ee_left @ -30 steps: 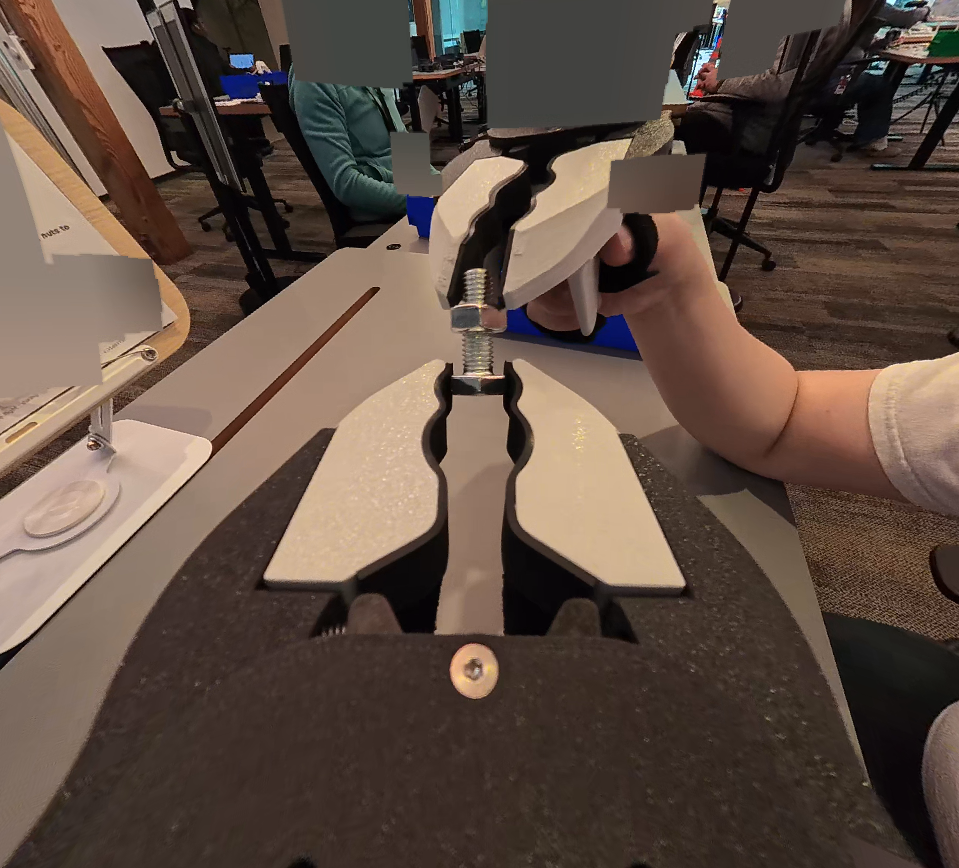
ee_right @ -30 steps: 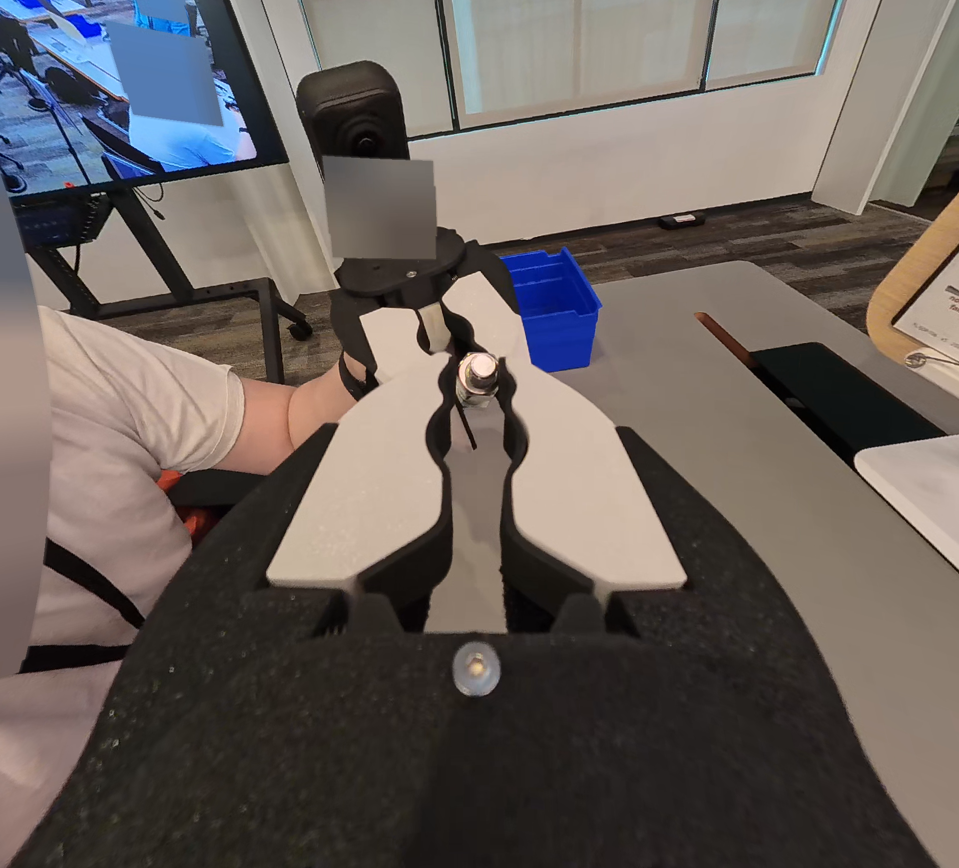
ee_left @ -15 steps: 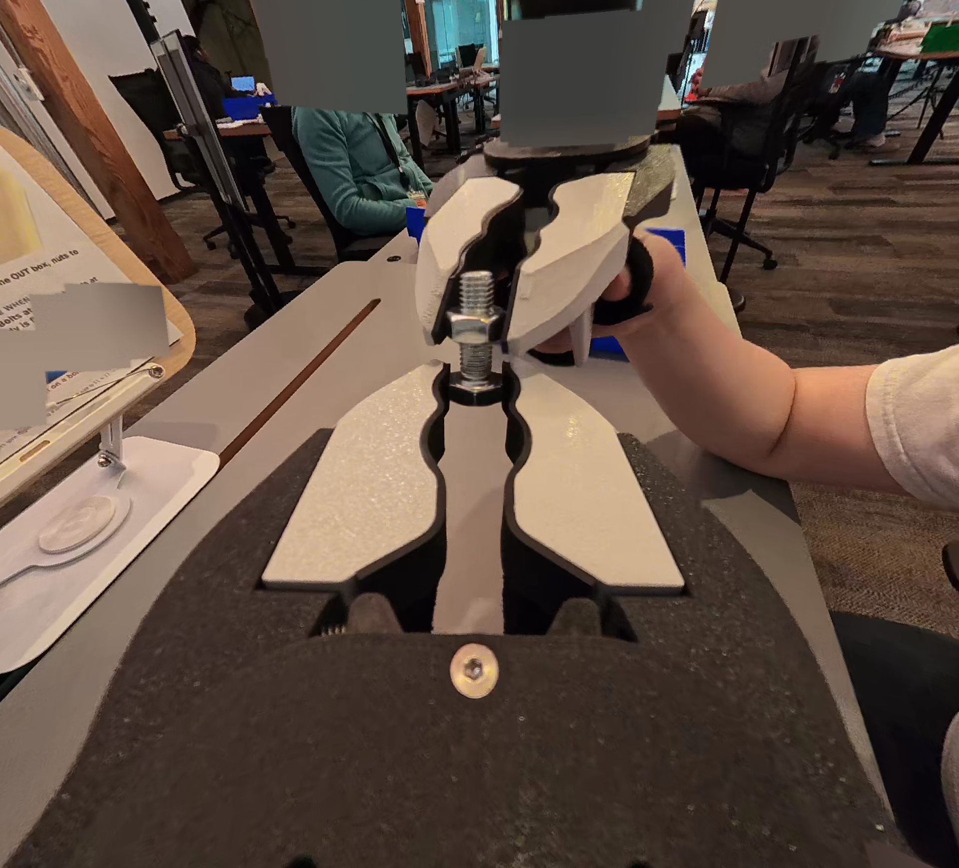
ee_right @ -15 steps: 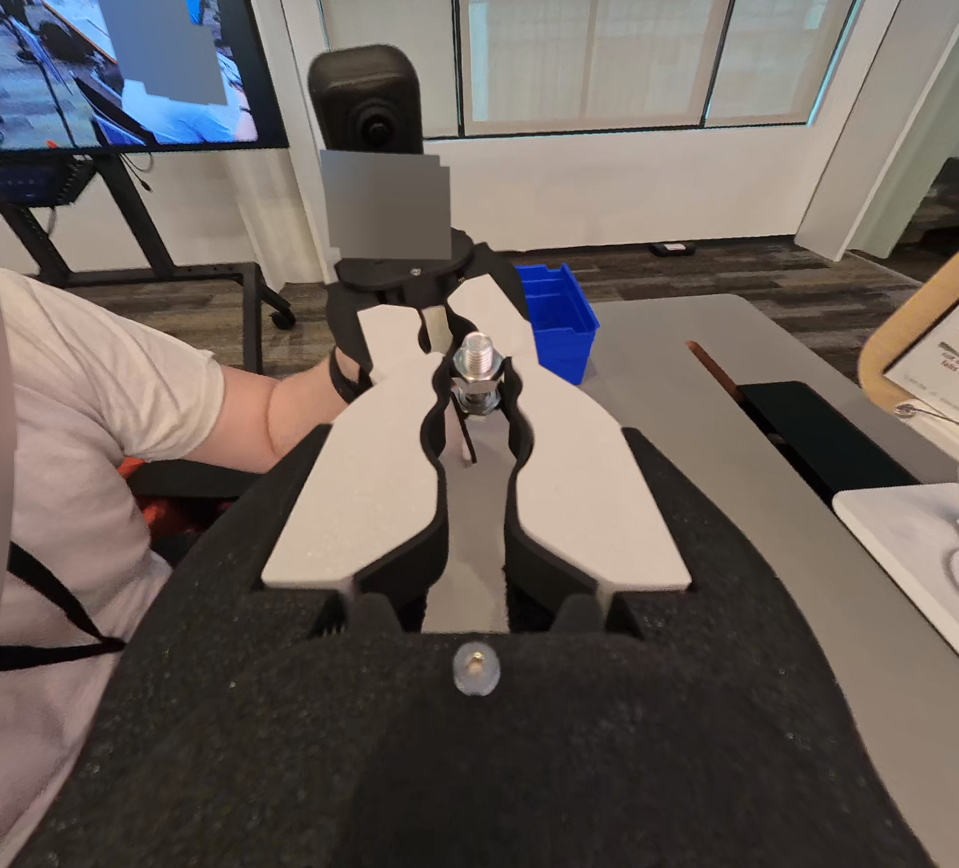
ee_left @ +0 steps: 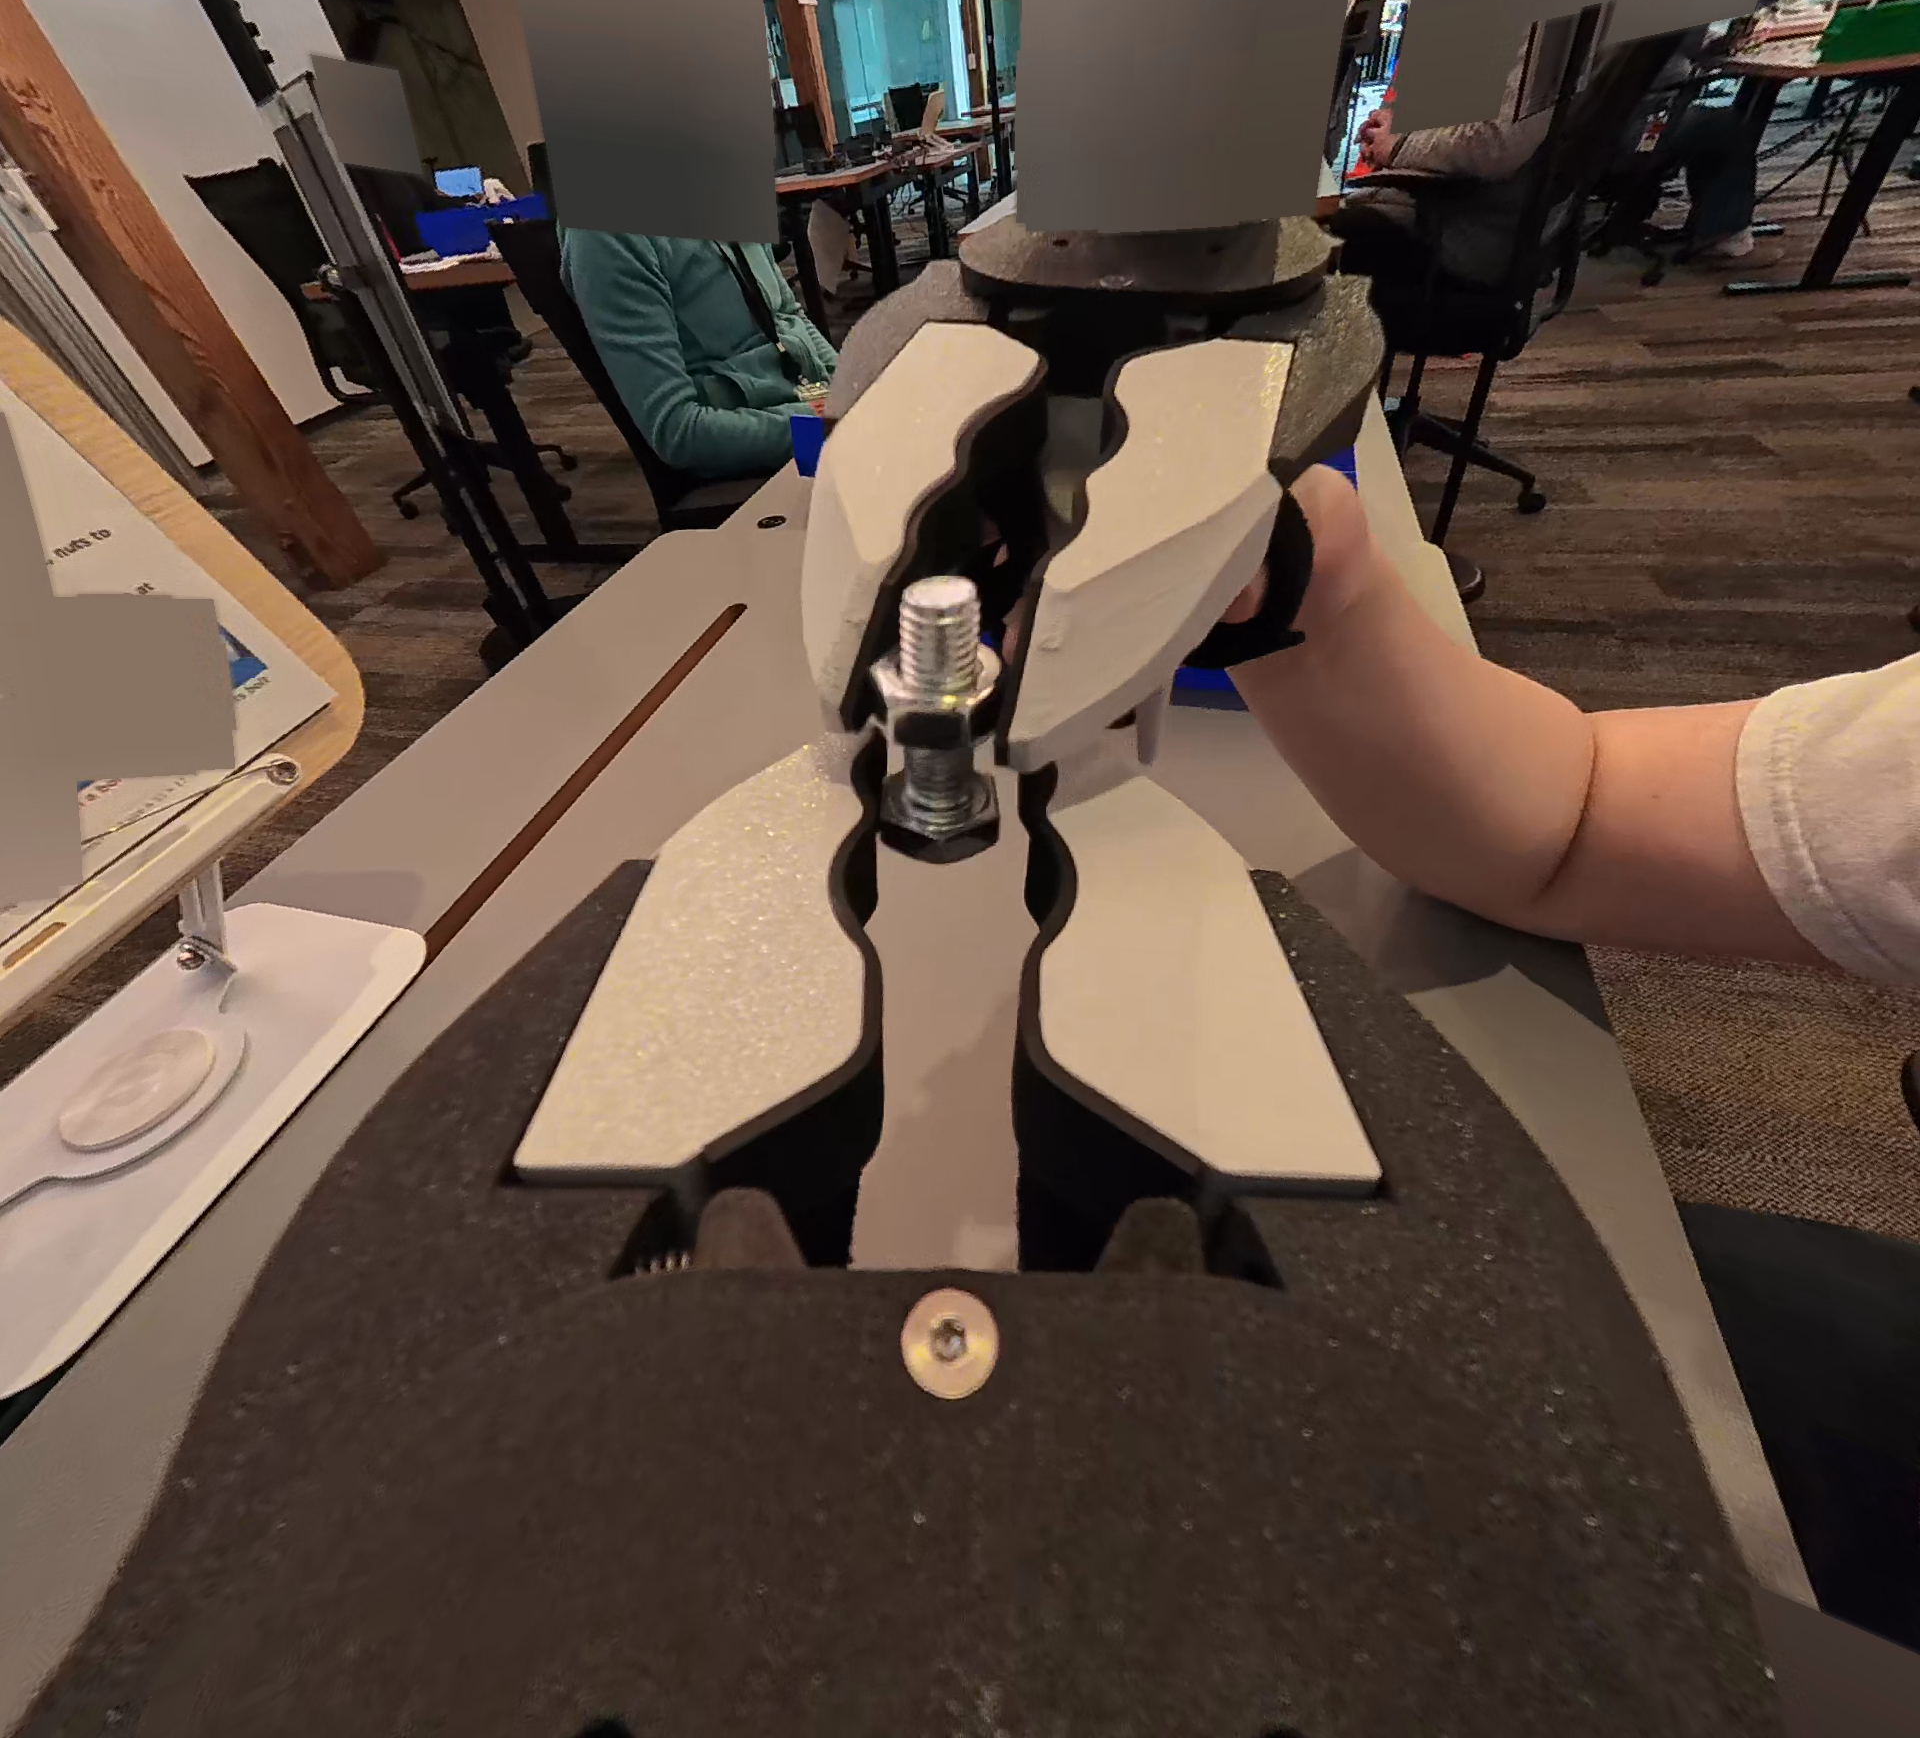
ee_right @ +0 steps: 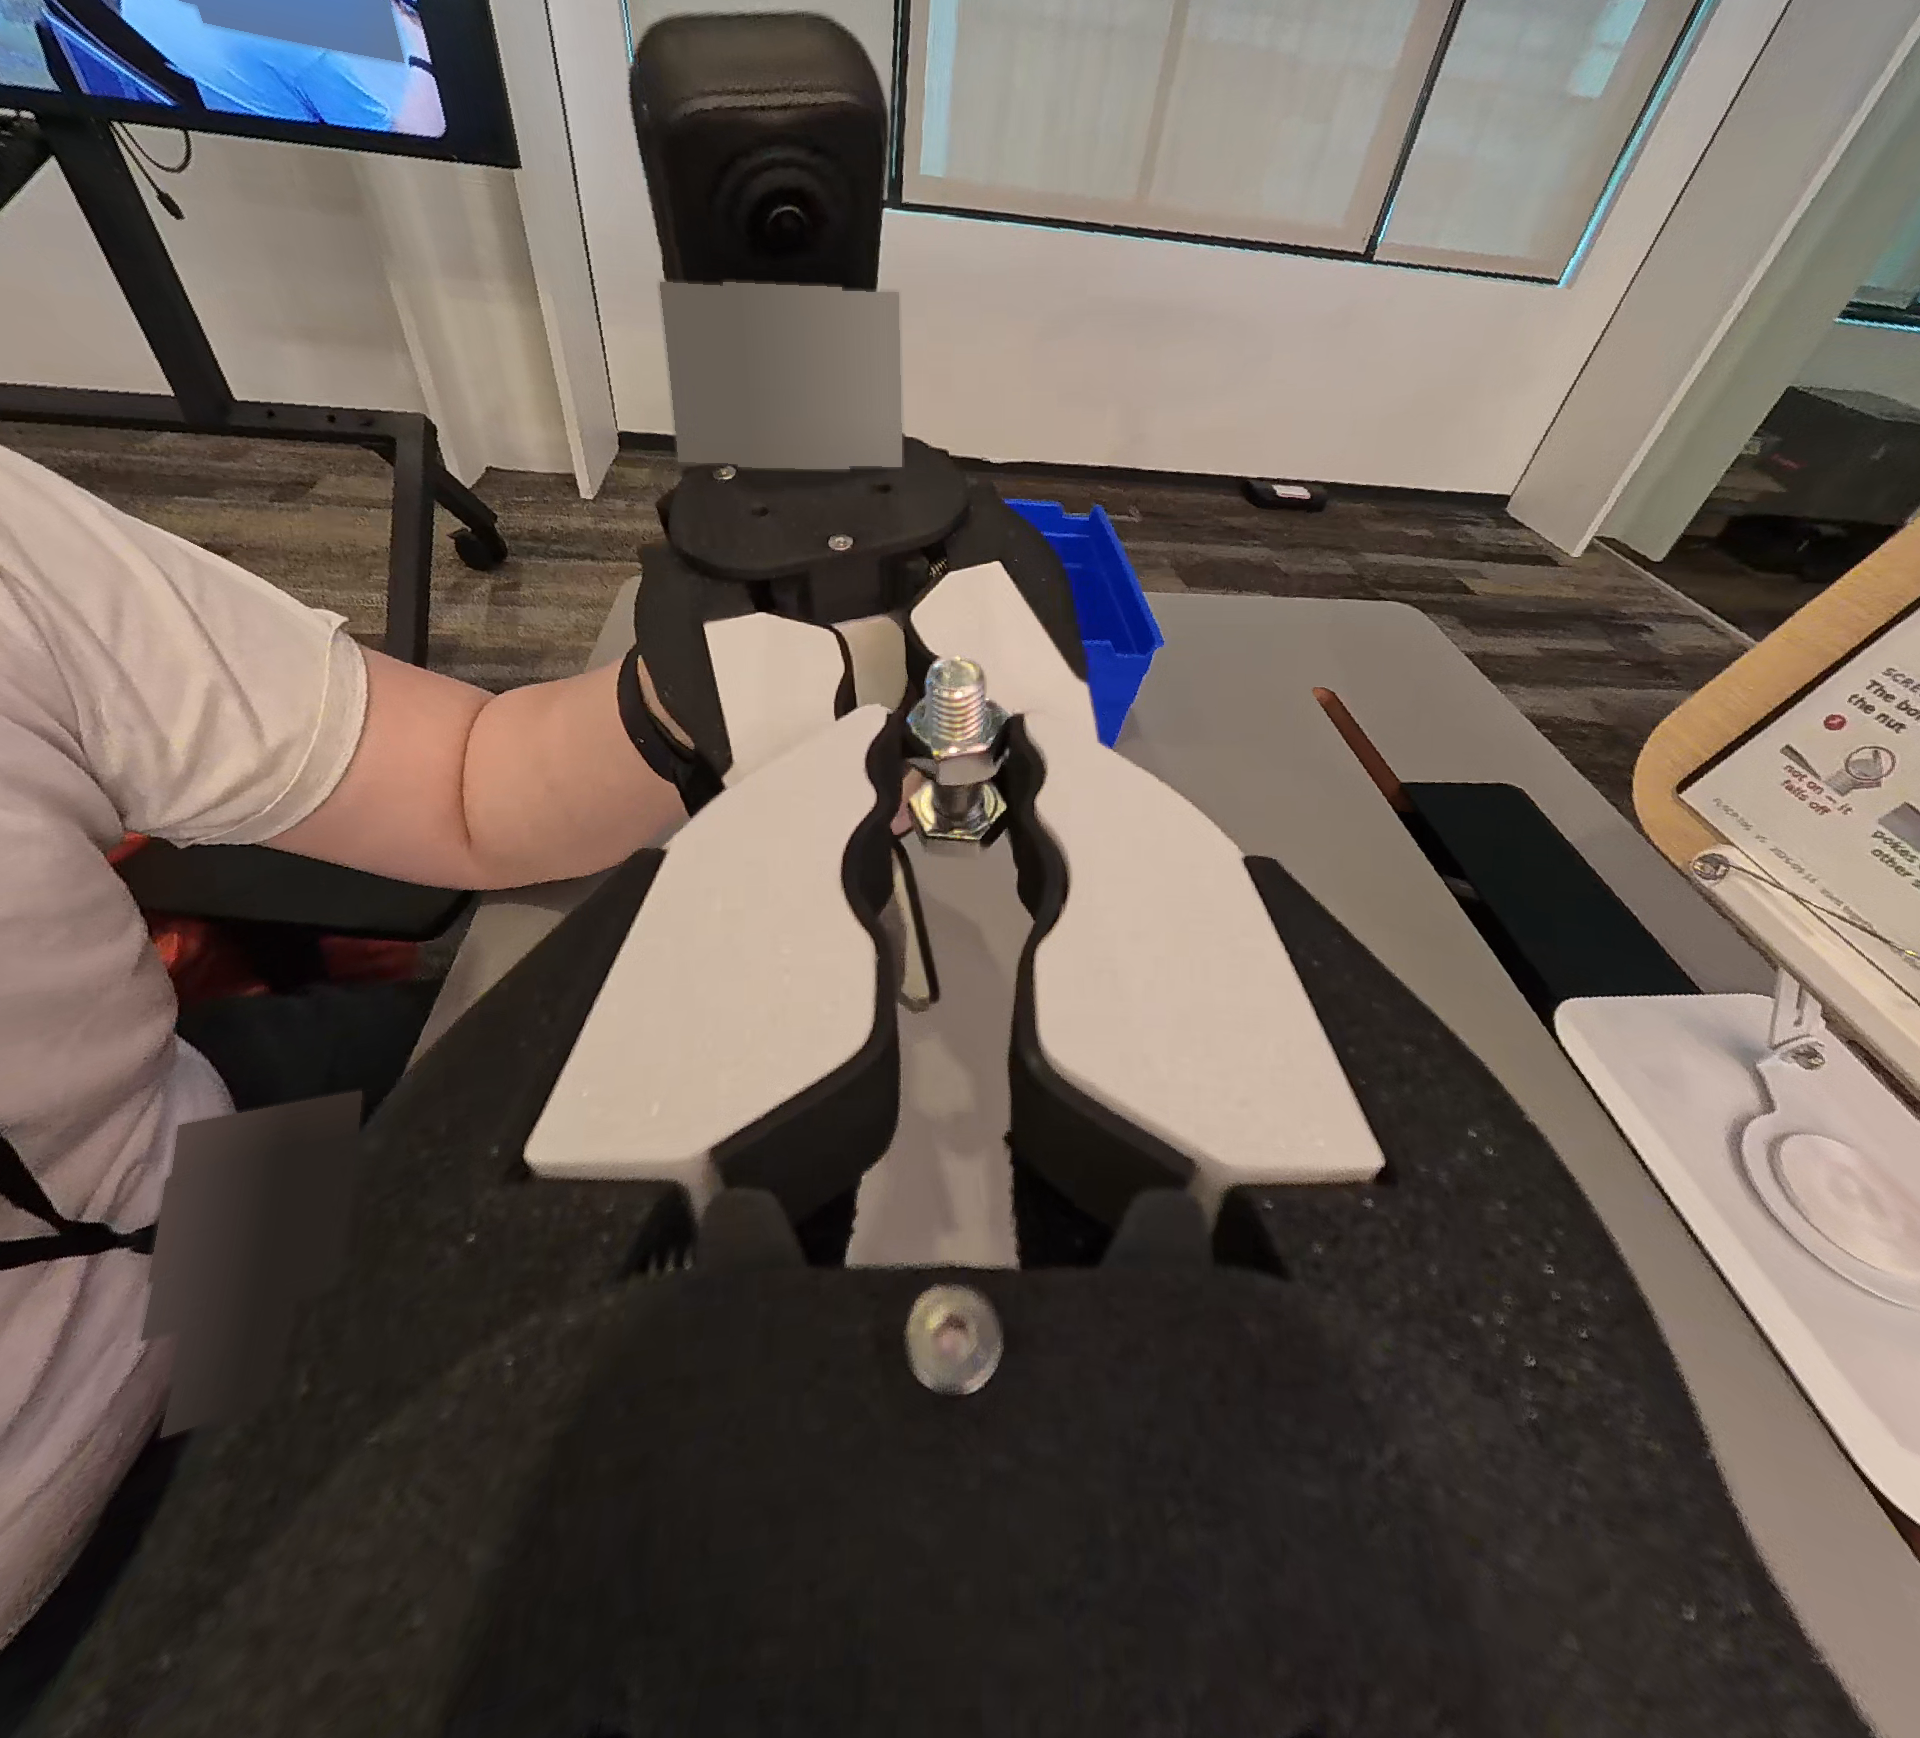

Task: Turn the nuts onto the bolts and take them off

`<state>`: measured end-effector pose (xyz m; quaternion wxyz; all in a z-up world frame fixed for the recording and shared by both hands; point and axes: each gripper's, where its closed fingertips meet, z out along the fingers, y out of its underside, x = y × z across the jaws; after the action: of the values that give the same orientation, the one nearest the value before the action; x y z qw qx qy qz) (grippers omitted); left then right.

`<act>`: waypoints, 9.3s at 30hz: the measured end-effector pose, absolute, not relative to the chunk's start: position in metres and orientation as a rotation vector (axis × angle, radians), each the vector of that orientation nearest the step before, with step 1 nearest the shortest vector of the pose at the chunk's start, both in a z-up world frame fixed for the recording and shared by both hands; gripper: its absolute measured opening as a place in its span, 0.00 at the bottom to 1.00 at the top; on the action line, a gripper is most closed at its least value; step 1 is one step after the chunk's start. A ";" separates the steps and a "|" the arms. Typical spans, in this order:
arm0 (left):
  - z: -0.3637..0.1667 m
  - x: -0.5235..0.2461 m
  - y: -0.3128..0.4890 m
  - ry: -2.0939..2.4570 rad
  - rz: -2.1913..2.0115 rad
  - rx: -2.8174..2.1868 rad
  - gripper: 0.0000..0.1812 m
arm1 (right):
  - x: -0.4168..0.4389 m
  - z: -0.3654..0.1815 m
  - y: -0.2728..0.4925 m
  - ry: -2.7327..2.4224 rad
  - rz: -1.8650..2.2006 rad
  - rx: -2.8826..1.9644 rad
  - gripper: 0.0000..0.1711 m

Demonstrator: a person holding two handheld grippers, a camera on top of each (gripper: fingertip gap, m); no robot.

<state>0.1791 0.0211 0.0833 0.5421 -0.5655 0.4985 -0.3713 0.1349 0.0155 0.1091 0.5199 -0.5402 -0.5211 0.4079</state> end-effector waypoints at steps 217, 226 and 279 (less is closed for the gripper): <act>0.106 0.178 0.001 1.094 -1.091 -1.341 0.08 | 0.150 0.140 0.021 -1.048 1.072 -1.237 0.31; 0.106 0.176 0.003 1.095 -1.095 -1.344 0.08 | 0.150 0.143 0.015 -1.056 1.132 -1.216 0.29; 0.106 0.176 0.004 1.082 -1.085 -1.353 0.08 | 0.155 0.141 0.025 -1.012 1.100 -1.260 0.26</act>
<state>0.1764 0.0043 0.1057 0.5215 -0.5647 0.4517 -0.4529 0.1549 0.0252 0.1411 0.5591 -0.5345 -0.4292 0.4664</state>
